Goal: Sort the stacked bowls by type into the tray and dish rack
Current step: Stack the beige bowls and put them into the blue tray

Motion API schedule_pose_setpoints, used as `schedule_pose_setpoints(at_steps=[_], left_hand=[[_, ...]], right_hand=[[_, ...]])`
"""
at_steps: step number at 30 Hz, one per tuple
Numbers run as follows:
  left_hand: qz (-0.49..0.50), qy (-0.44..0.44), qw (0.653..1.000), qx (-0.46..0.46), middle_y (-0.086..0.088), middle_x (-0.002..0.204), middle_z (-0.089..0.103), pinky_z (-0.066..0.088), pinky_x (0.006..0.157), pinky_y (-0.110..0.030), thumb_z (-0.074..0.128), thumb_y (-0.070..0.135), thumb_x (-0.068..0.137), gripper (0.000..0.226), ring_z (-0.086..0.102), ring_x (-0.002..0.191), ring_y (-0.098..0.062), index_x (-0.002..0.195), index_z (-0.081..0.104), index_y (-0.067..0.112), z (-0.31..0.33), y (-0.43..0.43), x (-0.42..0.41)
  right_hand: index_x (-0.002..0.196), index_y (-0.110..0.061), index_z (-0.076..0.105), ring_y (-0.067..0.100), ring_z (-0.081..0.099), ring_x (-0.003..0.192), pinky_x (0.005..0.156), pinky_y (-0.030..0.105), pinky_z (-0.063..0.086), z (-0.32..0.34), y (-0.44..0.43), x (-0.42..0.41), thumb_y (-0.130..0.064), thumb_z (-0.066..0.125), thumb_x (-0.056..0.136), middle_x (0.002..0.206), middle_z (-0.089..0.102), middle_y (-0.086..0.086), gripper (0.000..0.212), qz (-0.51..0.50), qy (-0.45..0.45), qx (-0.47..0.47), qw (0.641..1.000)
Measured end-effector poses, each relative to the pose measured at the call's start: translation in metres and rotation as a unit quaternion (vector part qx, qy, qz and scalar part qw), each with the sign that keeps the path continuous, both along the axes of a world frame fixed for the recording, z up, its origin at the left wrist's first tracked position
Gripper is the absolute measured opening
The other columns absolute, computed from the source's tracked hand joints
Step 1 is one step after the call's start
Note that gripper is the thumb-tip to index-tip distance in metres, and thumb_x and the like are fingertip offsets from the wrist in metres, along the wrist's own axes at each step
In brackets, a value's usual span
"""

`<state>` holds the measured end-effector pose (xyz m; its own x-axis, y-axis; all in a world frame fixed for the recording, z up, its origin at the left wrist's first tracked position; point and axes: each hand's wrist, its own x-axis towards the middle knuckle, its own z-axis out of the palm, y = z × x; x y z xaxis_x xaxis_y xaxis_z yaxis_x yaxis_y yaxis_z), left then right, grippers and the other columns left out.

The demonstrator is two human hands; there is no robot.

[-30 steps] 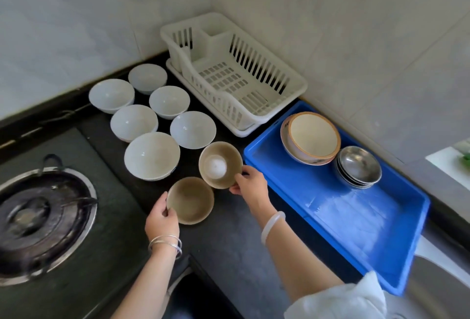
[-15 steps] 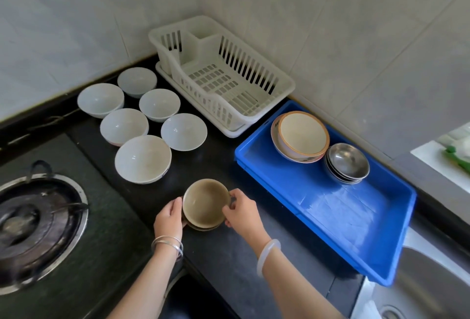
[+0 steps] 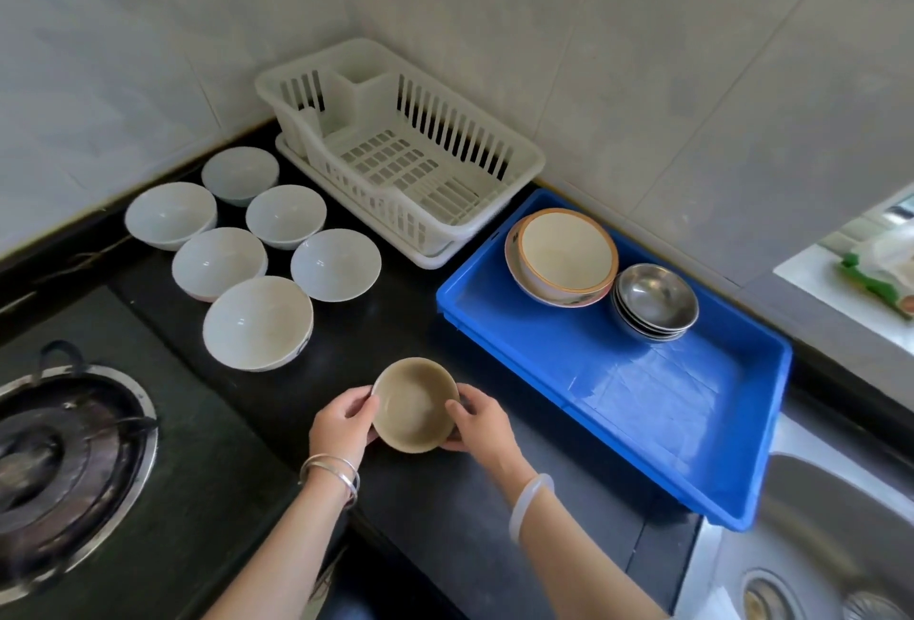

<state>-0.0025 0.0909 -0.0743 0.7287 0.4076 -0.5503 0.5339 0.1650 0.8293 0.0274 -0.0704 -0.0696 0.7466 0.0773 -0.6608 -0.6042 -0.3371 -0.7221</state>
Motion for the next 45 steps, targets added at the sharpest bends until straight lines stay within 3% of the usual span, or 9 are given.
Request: schedule_pose_setpoints(at_steps=[9, 13, 16, 20, 28, 32, 36, 41, 45], left_hand=[[-0.129, -0.099, 0.986, -0.041, -0.002, 0.081, 0.07, 0.056, 0.06, -0.019, 0.061, 0.01, 0.085, 0.014, 0.066, 0.075, -0.01, 0.077, 0.064, 0.02, 0.057, -0.076, 0.049], [-0.216, -0.085, 0.967, -0.101, -0.008, 0.093, 0.066, 0.057, 0.071, -0.023, 0.056, 0.003, 0.087, 0.009, 0.063, 0.086, -0.018, 0.087, 0.061, 0.011, 0.068, -0.14, 0.073], [-0.268, -0.05, 0.951, -0.147, -0.008, 0.09, 0.061, 0.055, 0.061, -0.017, 0.051, -0.003, 0.089, 0.018, 0.06, 0.082, -0.018, 0.106, 0.054, 0.002, 0.067, -0.189, 0.082], [-0.308, -0.012, 0.94, -0.145, -0.009, 0.084, 0.058, 0.052, 0.054, -0.013, 0.048, -0.008, 0.088, 0.024, 0.057, 0.082, -0.022, 0.111, 0.051, -0.004, 0.056, -0.25, 0.091], [-0.313, 0.056, 0.935, -0.157, -0.028, 0.123, 0.053, 0.043, 0.092, -0.035, 0.044, -0.011, 0.089, 0.035, 0.052, 0.105, -0.031, 0.123, 0.045, -0.016, 0.03, -0.323, 0.105], [-0.292, 0.066, 0.94, -0.162, -0.029, 0.122, 0.054, 0.041, 0.094, -0.034, 0.043, -0.014, 0.088, 0.034, 0.05, 0.101, -0.026, 0.122, 0.046, -0.016, 0.021, -0.342, 0.121], [-0.288, 0.066, 0.941, -0.166, -0.026, 0.133, 0.05, 0.04, 0.097, -0.035, 0.041, -0.014, 0.089, 0.037, 0.049, 0.122, -0.034, 0.125, 0.045, -0.012, 0.013, -0.354, 0.131], [-0.281, 0.045, 0.946, -0.153, -0.009, 0.106, 0.059, 0.051, 0.061, -0.011, 0.044, -0.014, 0.086, 0.034, 0.055, 0.098, -0.022, 0.118, 0.054, -0.006, 0.004, -0.37, 0.137], [-0.275, 0.05, 0.948, -0.155, 0.003, 0.08, 0.059, 0.048, 0.052, -0.006, 0.045, -0.012, 0.086, 0.027, 0.055, 0.079, -0.013, 0.08, 0.06, 0.01, -0.006, -0.38, 0.143]], right_hand=[[0.114, -0.02, 0.061, 0.012, 0.062, 0.049, 0.049, 0.02, 0.051, 0.043, -0.081, 0.002, -0.024, 0.048, 0.096, 0.096, 0.063, 0.002, 0.022, -0.204, -0.126, 0.022, 0.971], [0.105, -0.018, 0.064, 0.015, 0.063, 0.056, 0.049, 0.022, 0.054, 0.054, -0.134, 0.007, -0.019, 0.048, 0.094, 0.087, 0.064, 0.002, 0.02, -0.318, -0.144, 0.001, 0.937], [0.105, -0.015, 0.062, 0.021, 0.065, 0.06, 0.061, 0.034, 0.06, 0.049, -0.172, 0.003, -0.013, 0.045, 0.092, 0.083, 0.063, 0.0, 0.021, -0.387, -0.135, -0.024, 0.912], [0.108, -0.014, 0.057, 0.023, 0.067, 0.063, 0.063, 0.034, 0.058, 0.035, -0.211, -0.01, -0.006, 0.043, 0.09, 0.085, 0.061, -0.001, 0.024, -0.47, -0.113, -0.009, 0.875], [0.098, -0.017, 0.058, 0.017, 0.062, 0.073, 0.053, 0.019, 0.053, 0.011, -0.253, -0.002, 0.002, 0.04, 0.089, 0.092, 0.061, 0.006, 0.028, -0.562, -0.092, 0.031, 0.822], [0.102, -0.013, 0.06, 0.021, 0.062, 0.088, 0.051, 0.015, 0.05, 0.006, -0.264, 0.019, 0.003, 0.041, 0.088, 0.102, 0.062, 0.01, 0.028, -0.57, -0.091, 0.034, 0.816], [0.117, -0.009, 0.059, 0.021, 0.062, 0.09, 0.058, 0.02, 0.051, -0.003, -0.272, 0.039, 0.003, 0.041, 0.087, 0.109, 0.063, 0.013, 0.036, -0.573, -0.099, 0.024, 0.813], [0.117, -0.007, 0.059, 0.023, 0.06, 0.092, 0.064, 0.023, 0.051, -0.016, -0.285, 0.056, 0.003, 0.043, 0.088, 0.115, 0.062, 0.018, 0.034, -0.585, -0.099, 0.028, 0.805], [0.117, -0.008, 0.059, 0.025, 0.063, 0.102, 0.077, 0.029, 0.056, -0.025, -0.292, 0.063, 0.001, 0.048, 0.089, 0.115, 0.062, 0.014, 0.032, -0.591, -0.105, 0.042, 0.799]])
